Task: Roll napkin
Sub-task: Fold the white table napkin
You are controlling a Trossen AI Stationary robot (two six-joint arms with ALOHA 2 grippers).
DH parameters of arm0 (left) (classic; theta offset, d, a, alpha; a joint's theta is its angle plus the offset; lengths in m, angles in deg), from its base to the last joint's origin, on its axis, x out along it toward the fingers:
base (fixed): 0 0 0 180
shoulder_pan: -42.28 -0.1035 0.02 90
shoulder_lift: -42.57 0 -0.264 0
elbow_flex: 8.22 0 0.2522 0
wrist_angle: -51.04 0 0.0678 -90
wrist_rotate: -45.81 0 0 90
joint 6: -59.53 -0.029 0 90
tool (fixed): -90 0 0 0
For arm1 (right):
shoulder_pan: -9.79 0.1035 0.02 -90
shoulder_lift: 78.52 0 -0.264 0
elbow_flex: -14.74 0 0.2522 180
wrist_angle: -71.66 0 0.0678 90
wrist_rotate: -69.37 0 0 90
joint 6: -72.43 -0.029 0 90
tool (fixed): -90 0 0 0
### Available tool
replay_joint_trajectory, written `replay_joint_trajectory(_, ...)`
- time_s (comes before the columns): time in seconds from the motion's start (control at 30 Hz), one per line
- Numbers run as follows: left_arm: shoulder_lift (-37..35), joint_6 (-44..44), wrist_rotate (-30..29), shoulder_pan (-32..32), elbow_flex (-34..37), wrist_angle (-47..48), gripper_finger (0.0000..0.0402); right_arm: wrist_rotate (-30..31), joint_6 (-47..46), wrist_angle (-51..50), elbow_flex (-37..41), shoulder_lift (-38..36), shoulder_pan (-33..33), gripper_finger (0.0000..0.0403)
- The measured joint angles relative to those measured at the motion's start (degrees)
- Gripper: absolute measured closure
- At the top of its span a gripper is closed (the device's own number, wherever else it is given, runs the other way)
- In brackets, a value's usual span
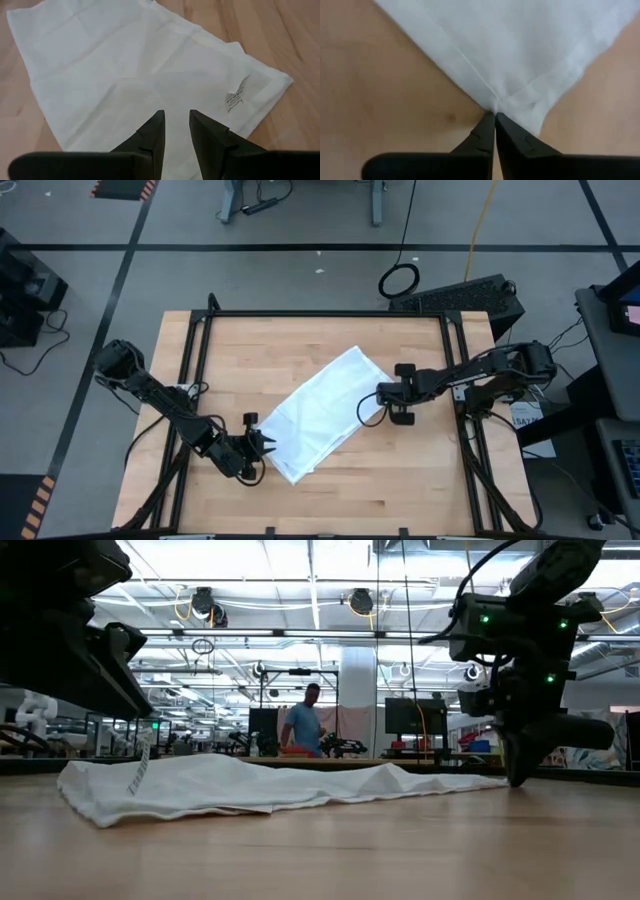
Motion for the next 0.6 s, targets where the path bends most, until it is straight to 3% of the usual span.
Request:
replay_joint_trajectory(0.37,0.00,0.11,0.00,0.00,0.00,0.03,0.0306,-2.23,1.22,-1.90,-1.94,-0.04,-0.09,0.0401)
replay_joint_trajectory(0.6,1.11,1.82,0.22,-0.07,0.35,1.14,0.0306,2.46,0.20,-1.97,-1.94,-0.04,-0.09,0.0401)
